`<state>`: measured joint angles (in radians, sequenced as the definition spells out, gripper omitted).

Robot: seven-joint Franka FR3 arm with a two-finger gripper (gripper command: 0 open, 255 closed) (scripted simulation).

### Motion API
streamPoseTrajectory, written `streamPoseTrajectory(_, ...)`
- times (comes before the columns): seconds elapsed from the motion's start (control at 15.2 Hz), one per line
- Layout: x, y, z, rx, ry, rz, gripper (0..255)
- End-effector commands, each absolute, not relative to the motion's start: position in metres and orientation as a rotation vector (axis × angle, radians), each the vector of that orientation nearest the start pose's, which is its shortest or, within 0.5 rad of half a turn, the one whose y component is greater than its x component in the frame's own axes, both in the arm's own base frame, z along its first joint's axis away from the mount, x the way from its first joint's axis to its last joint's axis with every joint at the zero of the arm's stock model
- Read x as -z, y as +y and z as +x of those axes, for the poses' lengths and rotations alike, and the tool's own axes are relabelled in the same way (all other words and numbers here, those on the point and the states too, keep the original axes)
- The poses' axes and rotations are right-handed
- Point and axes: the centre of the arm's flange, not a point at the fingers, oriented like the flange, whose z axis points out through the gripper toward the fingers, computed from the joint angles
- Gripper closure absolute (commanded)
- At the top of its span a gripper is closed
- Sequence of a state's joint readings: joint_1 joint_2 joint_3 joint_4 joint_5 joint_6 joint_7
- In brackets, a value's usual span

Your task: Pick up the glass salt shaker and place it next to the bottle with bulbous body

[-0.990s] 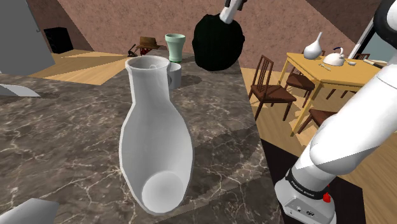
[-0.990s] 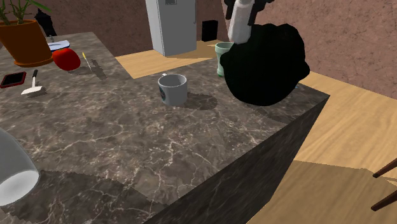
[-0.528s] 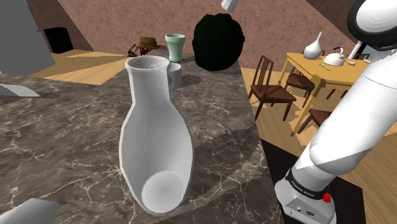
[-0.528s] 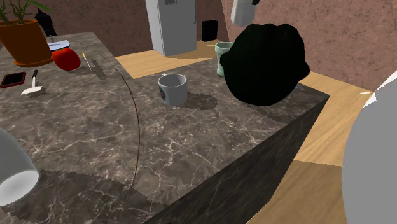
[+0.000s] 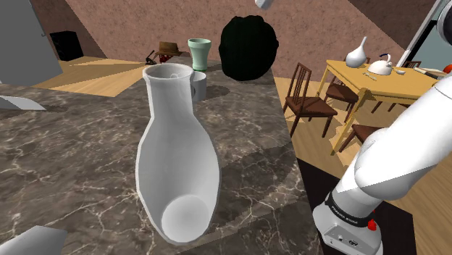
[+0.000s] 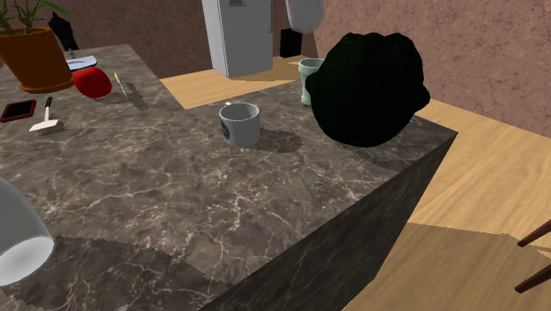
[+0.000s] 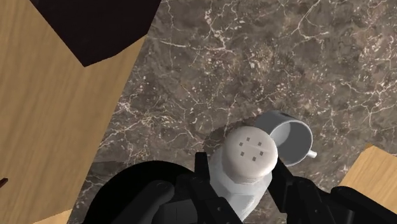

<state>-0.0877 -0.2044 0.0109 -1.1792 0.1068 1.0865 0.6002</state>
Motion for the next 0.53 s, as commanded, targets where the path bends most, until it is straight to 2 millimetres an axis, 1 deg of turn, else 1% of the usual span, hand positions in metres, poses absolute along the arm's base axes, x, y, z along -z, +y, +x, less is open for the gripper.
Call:
streamPoseTrajectory(0.0,-0.846,0.005,0.369,0.128,0.928,-2.878,255)
streamPoseTrajectory(0.46,-0.846,0.077,0.311,0.128,0.928,-2.878,255)
